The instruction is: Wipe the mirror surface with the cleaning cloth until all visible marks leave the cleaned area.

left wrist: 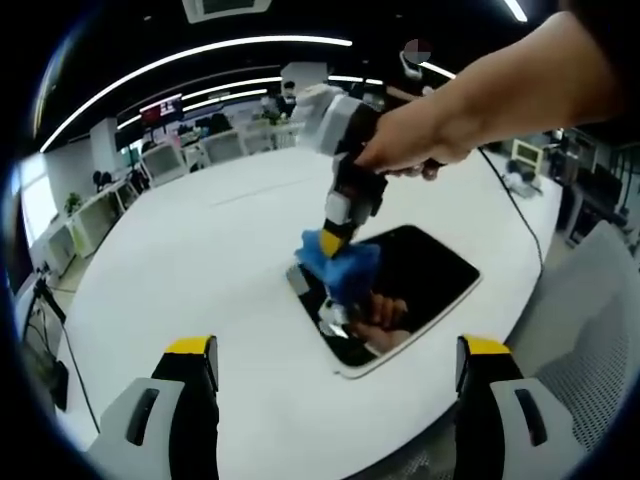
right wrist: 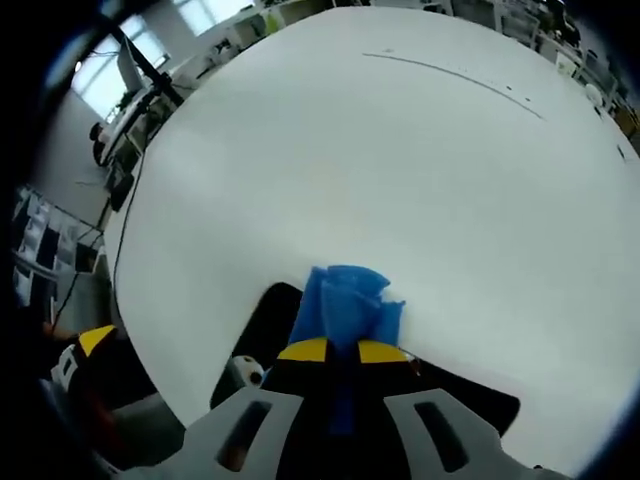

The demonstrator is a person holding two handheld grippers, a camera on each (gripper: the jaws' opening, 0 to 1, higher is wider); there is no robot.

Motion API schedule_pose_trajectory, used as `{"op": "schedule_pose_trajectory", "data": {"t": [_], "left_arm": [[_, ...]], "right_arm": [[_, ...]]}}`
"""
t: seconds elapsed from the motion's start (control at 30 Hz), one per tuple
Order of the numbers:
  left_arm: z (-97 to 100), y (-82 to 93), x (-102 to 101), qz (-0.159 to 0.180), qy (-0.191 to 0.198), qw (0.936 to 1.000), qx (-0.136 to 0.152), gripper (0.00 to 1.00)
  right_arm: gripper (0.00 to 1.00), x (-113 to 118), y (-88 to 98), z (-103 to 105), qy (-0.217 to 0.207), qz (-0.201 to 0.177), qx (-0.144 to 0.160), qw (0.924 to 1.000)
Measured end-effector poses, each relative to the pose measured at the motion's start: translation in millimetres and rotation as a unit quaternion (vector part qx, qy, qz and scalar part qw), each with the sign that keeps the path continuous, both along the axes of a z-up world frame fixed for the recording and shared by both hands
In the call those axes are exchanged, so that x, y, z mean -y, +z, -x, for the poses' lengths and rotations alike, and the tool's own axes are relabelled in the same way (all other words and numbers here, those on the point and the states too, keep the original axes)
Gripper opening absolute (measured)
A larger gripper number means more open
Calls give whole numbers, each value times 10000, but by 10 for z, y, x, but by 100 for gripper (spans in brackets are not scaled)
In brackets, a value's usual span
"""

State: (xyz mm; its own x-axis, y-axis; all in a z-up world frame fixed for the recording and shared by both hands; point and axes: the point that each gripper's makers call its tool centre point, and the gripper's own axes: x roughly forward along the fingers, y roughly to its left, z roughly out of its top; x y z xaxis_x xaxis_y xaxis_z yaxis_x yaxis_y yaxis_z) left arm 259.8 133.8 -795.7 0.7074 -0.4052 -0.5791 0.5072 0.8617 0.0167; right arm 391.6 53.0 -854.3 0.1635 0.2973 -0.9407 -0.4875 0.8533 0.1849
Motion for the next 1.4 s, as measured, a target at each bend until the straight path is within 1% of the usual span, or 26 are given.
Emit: {"op": "schedule_pose_trajectory", "data": {"t": [0.2,0.37,0.43,0.47,0.53,0.57,0.6,0.67,0.73,0.8,0.97,1.07,1.13,1.17,1.3,1.4], "left_arm": [[3,0,6,-2,-13,10000,-7,99],[3,1,3,-11,-7,10000,0,99],[4,0,3,-15,-5,10000,-3,99],[3,5,4,5,5,10000,-1,99],[0,3,6,24,11,10000,-3,99],[0,0,6,17,7,10000,-7,99],[1,-4,9,11,-3,10000,-13,99],[0,-9,12,6,-11,10000,-15,99],[1,-13,14,11,-13,10000,-26,99],[2,-16,16,4,-16,10000,-33,99],[-2,-6,17,36,8,10000,-22,99],[3,-11,21,11,-16,10000,-33,99],[-4,-17,16,6,-5,10000,-30,99],[-5,-17,16,15,1,10000,-32,99],[1,-20,16,0,-11,10000,-47,99],[1,-21,13,-3,-5,10000,-52,99]], "right_arm": [[3,13,-10,-14,-49,-5,26,10000],[3,4,-25,-22,72,73,105,9999],[3,8,-12,5,59,71,133,9999],[3,10,-6,28,-20,61,106,9999],[3,7,7,79,-42,111,97,9999],[3,5,8,86,-25,130,114,9998],[3,6,14,101,98,218,208,9995],[3,-1,35,157,117,255,247,9993],[3,1,31,174,111,263,231,9993],[3,2,17,205,51,267,137,9995],[3,-15,0,281,114,321,156,9993],[3,-28,-12,338,111,321,111,9994],[3,-31,-13,355,160,330,174,9992],[3,-28,-13,346,196,325,223,9990],[3,-10,-31,354,47,189,113,9997],[3,-15,-32,398,53,174,113,9998]]}}
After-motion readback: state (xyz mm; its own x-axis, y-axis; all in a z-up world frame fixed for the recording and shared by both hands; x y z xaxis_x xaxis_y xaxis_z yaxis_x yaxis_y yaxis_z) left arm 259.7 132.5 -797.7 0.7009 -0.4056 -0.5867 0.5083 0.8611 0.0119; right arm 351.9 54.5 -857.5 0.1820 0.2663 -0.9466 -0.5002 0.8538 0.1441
